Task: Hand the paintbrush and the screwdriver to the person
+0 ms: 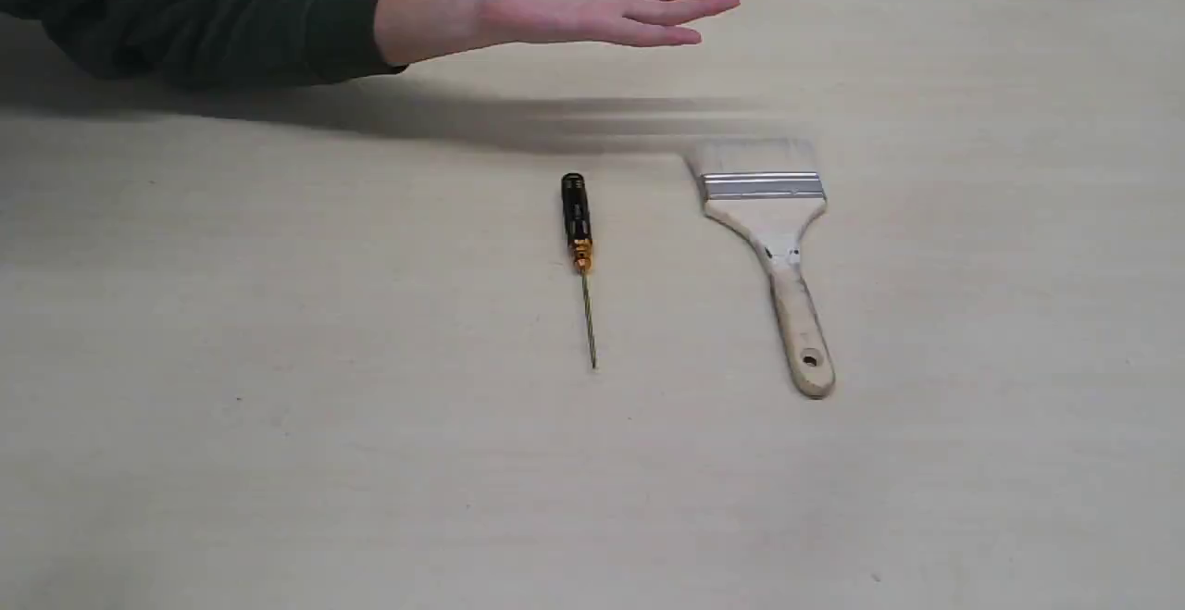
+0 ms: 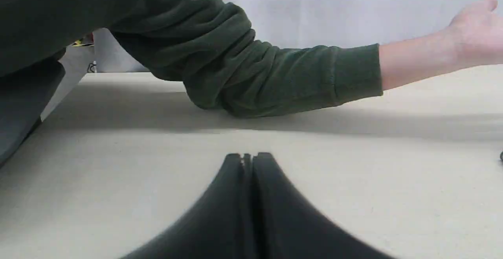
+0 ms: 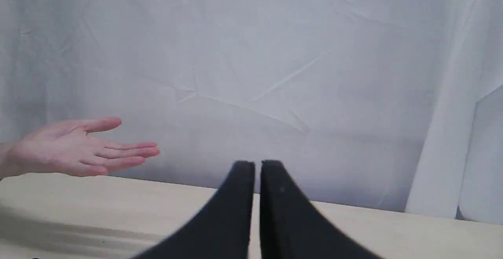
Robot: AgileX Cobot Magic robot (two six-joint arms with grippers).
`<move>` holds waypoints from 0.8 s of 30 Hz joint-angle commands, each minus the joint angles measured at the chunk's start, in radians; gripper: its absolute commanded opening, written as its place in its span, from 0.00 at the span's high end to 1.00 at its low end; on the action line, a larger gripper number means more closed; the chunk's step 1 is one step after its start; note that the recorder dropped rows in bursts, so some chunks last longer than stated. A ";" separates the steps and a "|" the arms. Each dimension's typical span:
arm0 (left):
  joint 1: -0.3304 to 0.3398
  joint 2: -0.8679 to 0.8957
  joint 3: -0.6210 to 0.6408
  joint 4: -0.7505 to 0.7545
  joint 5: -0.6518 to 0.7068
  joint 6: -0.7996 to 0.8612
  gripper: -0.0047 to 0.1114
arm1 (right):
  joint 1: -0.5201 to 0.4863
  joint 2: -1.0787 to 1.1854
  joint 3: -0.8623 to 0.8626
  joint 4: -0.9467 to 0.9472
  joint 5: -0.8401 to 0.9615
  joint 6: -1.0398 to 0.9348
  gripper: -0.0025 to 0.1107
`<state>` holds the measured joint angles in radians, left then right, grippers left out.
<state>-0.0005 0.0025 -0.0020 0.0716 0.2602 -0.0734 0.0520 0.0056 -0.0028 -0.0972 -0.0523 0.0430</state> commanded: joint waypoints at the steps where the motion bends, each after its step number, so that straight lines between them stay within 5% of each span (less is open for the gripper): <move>1: -0.005 -0.002 0.002 -0.004 -0.010 -0.002 0.96 | -0.004 -0.006 0.003 0.012 -0.025 0.005 0.94; 9: -0.005 -0.002 0.002 -0.004 -0.010 -0.002 0.96 | -0.004 -0.006 0.003 0.239 -0.073 0.005 0.94; 24: -0.005 -0.002 0.002 -0.002 -0.013 -0.002 0.96 | -0.004 -0.006 0.003 0.247 -0.019 -0.002 0.94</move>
<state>-0.0005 0.0025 -0.0020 0.0716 0.2602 -0.0734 0.0520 0.0056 -0.0028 0.1483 -0.0749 0.0448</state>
